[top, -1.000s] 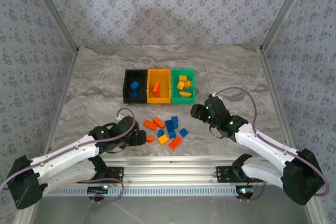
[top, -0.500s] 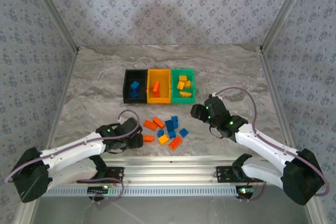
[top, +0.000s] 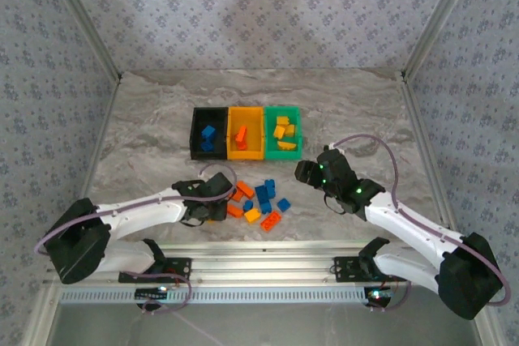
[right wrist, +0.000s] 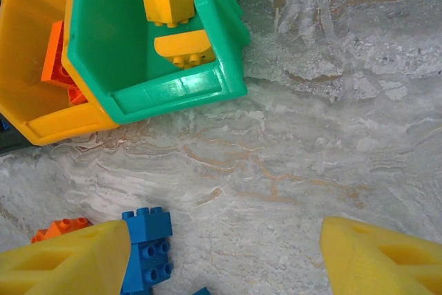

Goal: Sort the legos into containers by color

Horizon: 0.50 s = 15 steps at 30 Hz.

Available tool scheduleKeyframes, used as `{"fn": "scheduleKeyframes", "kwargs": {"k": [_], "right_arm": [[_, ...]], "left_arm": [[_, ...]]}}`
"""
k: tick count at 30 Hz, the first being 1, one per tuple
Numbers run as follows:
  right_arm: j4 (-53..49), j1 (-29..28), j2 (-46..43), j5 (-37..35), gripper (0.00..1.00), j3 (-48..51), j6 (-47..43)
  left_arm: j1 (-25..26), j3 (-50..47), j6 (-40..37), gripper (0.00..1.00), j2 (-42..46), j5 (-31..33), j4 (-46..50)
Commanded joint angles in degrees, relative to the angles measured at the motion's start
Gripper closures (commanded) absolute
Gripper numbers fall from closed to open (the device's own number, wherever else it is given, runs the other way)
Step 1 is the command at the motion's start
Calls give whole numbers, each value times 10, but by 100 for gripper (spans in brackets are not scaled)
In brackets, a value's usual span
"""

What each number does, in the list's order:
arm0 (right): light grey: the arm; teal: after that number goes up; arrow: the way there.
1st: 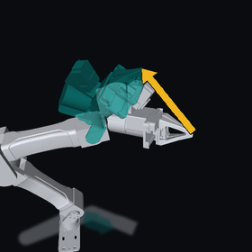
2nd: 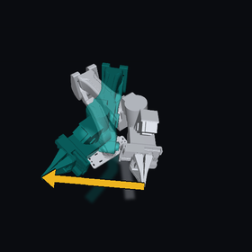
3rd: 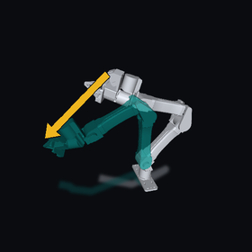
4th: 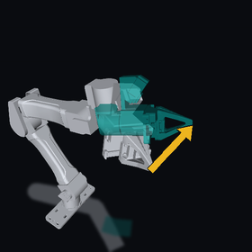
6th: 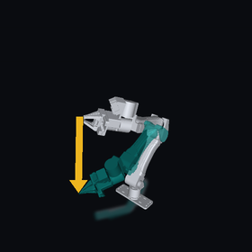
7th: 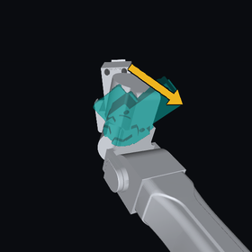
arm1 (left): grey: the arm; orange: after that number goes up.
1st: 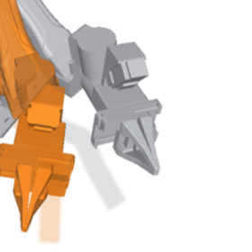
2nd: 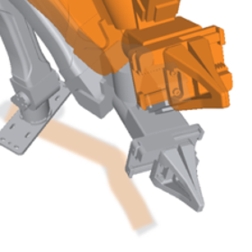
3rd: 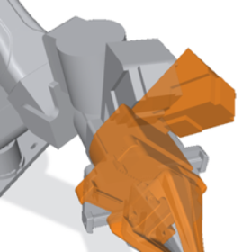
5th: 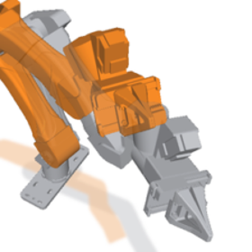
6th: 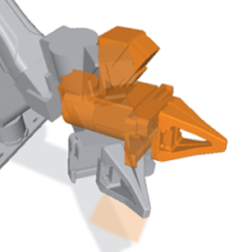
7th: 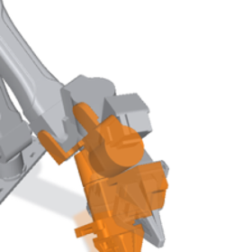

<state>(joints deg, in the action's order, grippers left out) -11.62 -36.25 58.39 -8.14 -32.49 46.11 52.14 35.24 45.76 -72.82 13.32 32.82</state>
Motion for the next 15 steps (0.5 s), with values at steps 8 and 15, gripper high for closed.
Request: {"fn": "scheduleKeyframes", "kwargs": {"k": [8,15], "right_arm": [[-1,10,0,-2,25,1,-3],[-5,12,1,0,26,1,-2]], "left_arm": [[2,-7,-3,39,32,0,47],[3,-11,-9,50,-2,-11,13]]}}
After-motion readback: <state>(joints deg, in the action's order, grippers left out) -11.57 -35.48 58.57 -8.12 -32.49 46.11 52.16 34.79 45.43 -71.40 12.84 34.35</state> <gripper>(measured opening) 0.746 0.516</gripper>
